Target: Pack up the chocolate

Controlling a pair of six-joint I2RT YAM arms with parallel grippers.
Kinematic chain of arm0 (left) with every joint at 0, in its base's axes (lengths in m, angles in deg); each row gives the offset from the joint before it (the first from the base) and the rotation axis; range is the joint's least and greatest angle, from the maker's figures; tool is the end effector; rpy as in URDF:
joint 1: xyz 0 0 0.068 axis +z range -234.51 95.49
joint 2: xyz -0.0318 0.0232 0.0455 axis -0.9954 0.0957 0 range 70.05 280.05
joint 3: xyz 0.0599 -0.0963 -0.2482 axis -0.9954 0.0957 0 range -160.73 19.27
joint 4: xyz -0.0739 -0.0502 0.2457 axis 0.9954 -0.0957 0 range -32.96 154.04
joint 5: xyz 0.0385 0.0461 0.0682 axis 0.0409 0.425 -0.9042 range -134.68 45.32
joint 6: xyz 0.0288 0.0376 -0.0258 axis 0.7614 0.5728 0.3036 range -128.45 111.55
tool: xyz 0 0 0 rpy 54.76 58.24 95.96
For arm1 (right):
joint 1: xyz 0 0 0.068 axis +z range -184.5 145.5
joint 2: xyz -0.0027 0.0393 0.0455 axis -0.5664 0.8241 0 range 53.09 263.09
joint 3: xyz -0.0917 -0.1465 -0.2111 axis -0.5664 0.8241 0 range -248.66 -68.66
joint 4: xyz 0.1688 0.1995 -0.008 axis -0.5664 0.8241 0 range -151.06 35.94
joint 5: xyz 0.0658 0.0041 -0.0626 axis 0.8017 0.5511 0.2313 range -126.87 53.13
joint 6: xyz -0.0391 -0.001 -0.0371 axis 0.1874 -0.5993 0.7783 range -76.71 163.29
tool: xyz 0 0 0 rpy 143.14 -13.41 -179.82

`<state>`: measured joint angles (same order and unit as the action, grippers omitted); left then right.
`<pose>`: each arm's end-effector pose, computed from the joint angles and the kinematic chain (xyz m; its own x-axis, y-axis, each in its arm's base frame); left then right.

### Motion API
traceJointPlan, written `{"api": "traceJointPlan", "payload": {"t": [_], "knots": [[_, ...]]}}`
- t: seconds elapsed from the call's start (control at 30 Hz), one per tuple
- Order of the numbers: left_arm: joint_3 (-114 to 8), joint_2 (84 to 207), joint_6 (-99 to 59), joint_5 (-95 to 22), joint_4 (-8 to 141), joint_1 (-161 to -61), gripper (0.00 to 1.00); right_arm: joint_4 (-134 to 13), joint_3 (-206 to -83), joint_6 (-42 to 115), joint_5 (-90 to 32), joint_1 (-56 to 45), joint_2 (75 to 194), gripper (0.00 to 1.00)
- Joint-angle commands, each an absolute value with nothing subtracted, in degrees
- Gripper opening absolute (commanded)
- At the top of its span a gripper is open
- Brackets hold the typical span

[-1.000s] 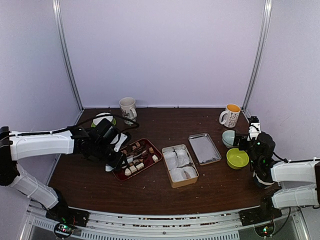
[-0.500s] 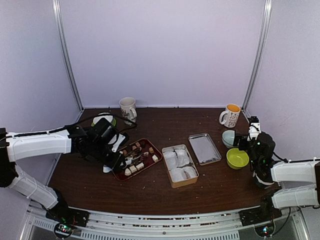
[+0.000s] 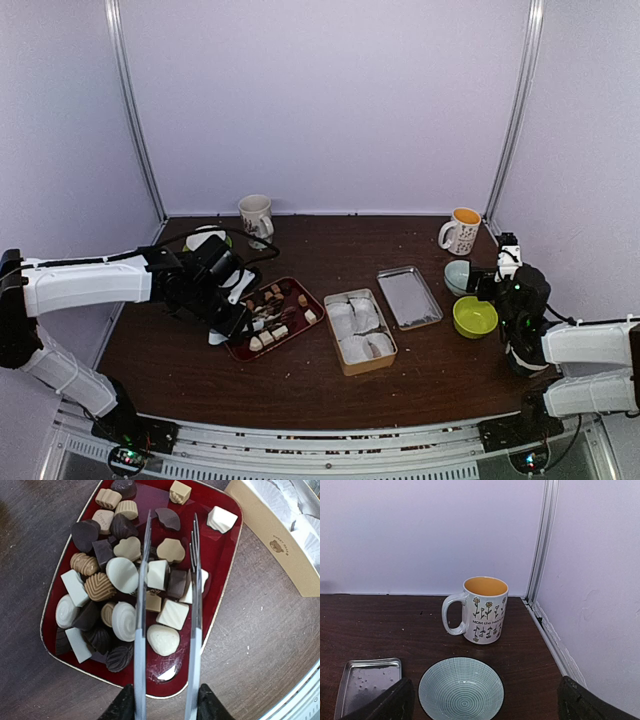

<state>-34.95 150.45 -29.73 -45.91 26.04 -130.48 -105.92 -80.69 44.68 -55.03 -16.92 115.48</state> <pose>0.1882 -0.1938 0.2209 -0.8414 0.3485 -0.4129 0.4367 0.8886 -0.1399 0.2011 0.0521 0.1868 -0.0915 -0.0533 -0.9944 0.0065 0.9985 -0.0541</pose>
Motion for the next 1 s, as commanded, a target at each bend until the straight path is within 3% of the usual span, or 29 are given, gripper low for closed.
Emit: {"api": "traceJointPlan", "payload": {"t": [0.0, 0.47, 0.8, 0.97], "knots": [[-37.3, 150.3, -28.8, -45.4, 26.4, -130.6, 0.38, -107.0, -81.4, 45.1, -56.0, -17.3, 115.8, 1.00], [-39.3, 145.3, -28.4, -45.9, 24.5, -130.6, 0.32, -106.3, -81.9, 45.1, -56.0, -17.3, 116.0, 1.00], [-40.0, 147.0, -27.8, -46.3, 23.1, -130.6, 0.34, -111.7, -80.6, 46.7, -56.5, -18.3, 116.5, 1.00], [-39.9, 147.8, -27.3, -46.4, 23.5, -130.6, 0.34, -109.0, -83.4, 45.8, -49.3, -23.6, 117.0, 1.00]]}}
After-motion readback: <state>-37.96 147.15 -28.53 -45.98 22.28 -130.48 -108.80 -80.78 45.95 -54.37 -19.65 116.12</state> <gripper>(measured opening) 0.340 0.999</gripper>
